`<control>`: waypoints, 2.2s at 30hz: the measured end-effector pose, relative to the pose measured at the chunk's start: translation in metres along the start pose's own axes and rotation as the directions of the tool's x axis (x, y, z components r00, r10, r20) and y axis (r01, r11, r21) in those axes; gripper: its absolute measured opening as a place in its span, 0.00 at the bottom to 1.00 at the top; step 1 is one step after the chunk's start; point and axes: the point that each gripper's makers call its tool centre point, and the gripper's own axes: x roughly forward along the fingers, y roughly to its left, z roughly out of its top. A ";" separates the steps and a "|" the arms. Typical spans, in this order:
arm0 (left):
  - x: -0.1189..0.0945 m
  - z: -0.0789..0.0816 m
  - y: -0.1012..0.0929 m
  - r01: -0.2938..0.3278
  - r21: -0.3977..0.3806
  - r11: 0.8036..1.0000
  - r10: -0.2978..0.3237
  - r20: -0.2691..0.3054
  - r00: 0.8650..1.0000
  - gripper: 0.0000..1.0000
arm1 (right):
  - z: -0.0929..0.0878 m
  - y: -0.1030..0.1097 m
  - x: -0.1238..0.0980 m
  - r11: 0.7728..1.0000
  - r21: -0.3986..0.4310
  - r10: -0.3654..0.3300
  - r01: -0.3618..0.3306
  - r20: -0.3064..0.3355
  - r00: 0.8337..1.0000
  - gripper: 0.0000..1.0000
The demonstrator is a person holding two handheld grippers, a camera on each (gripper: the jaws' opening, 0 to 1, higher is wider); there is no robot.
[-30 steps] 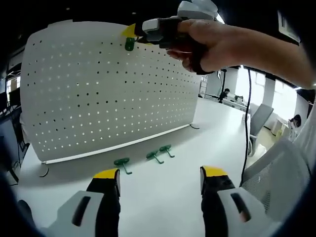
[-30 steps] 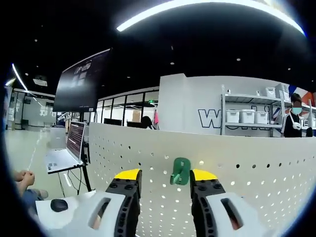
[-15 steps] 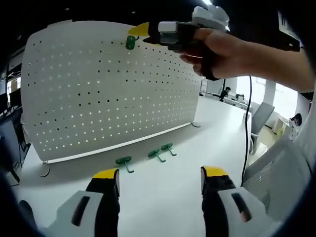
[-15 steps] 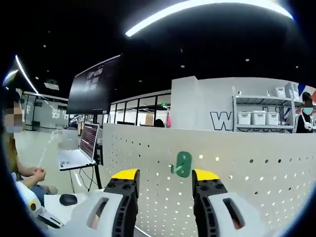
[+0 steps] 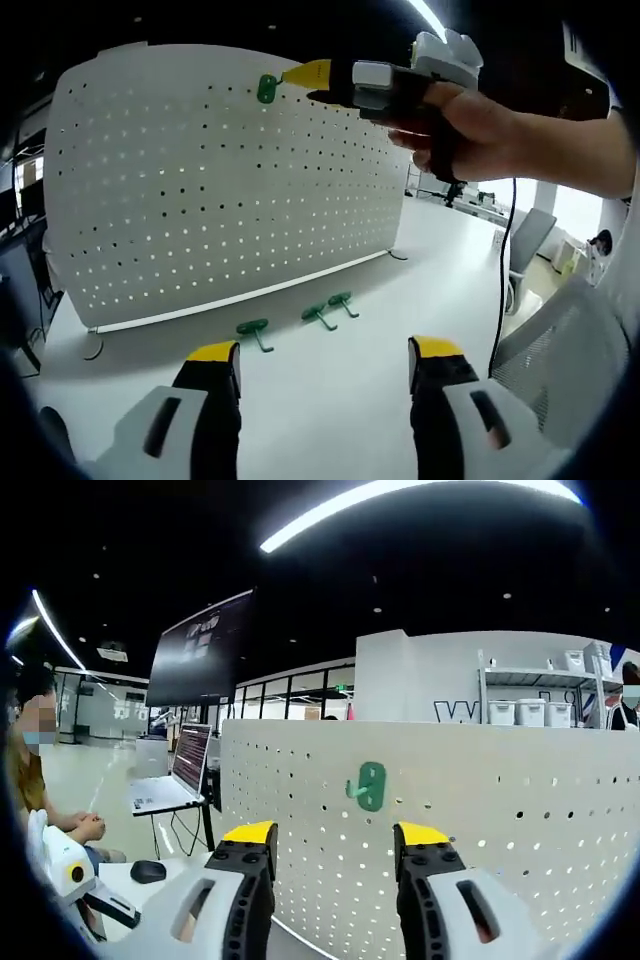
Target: Insert the hook assembly into the mounting plate slot until the hook locks in place.
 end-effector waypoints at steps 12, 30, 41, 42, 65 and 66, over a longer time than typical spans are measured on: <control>-0.001 0.001 -0.001 0.001 0.011 1.000 -0.001 -0.005 1.000 0.70 | -0.027 -0.003 -0.034 1.000 0.008 0.002 -0.002 -0.051 0.999 0.47; -0.003 0.001 0.000 0.009 0.006 1.000 -0.009 -0.010 1.000 0.71 | -0.069 -0.010 -0.082 0.999 0.035 -0.009 0.014 -0.142 0.990 0.50; -0.005 0.000 0.003 0.013 0.015 1.000 -0.012 -0.034 0.999 0.72 | -0.102 -0.010 -0.110 0.997 0.081 0.009 0.008 -0.208 0.978 0.52; -0.005 -0.001 0.003 0.013 0.017 1.000 -0.012 -0.036 0.999 0.72 | -0.105 -0.009 -0.112 0.996 0.089 0.014 0.006 -0.217 0.976 0.52; -0.012 -0.009 0.008 0.008 0.022 1.000 -0.006 -0.066 0.998 0.72 | -0.150 -0.004 -0.168 0.993 0.117 0.030 0.010 -0.331 0.943 0.54; -0.012 -0.009 0.008 0.007 0.021 1.000 -0.006 -0.067 0.998 0.72 | -0.152 -0.004 -0.170 0.993 0.118 0.032 0.008 -0.334 0.942 0.54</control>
